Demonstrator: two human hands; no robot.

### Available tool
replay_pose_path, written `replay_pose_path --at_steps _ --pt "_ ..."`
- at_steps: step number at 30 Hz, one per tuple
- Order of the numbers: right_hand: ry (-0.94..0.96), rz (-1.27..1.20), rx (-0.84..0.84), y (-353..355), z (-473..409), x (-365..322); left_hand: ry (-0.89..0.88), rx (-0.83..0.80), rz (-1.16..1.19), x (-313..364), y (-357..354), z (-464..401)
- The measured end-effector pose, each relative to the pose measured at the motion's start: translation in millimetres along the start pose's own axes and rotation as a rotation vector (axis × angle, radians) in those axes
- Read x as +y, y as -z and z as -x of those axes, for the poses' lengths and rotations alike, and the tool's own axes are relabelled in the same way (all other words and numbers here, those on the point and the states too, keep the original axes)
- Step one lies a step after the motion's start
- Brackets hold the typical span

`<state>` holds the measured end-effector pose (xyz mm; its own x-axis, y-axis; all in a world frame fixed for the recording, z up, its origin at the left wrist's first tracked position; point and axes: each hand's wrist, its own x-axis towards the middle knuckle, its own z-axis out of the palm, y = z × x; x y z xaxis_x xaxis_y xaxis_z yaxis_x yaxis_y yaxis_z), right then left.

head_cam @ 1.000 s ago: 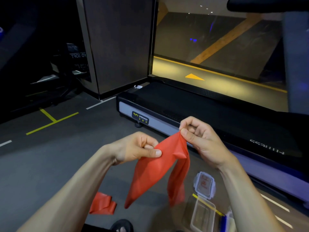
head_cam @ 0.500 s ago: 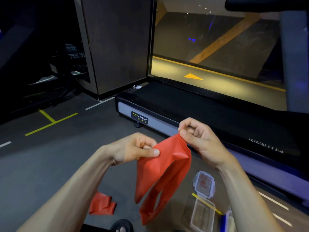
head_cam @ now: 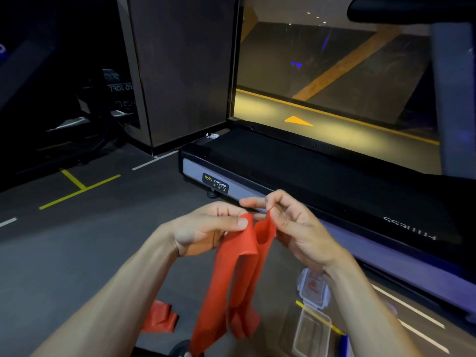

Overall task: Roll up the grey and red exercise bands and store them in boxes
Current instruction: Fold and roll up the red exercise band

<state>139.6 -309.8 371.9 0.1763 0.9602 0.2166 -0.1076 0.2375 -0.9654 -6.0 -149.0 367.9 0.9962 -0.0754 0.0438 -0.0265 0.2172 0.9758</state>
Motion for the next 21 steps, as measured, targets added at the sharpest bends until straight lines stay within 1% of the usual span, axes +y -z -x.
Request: replay_pose_path --at_steps 1,4,7,9,12,14,17,19,21 --pt "0.006 0.038 -0.010 -4 -2 1 0.011 0.001 -0.023 -3 2 -1" --pt "0.022 0.261 -0.014 -12 -6 6 0.060 0.043 -0.055 -11 9 -2" --pt "0.008 0.374 0.016 -12 -8 11 0.033 0.085 -0.095 -15 14 0" --pt "-0.002 0.455 0.024 -11 -9 11 0.036 0.083 -0.142 -15 16 2" --pt "-0.011 0.583 -0.007 -7 -6 8 0.112 0.062 -0.207 -11 16 5" --pt "-0.011 0.656 -0.026 -3 -5 5 0.157 0.031 -0.300 -8 15 7" --pt "0.032 0.641 0.002 2 -1 -3 0.237 -0.015 -0.493 -8 19 12" --pt "0.070 0.571 0.049 6 1 -8 0.260 -0.016 -0.528 -12 23 15" --pt "0.087 0.525 0.077 10 3 -11 0.226 0.018 -0.543 -11 25 16"
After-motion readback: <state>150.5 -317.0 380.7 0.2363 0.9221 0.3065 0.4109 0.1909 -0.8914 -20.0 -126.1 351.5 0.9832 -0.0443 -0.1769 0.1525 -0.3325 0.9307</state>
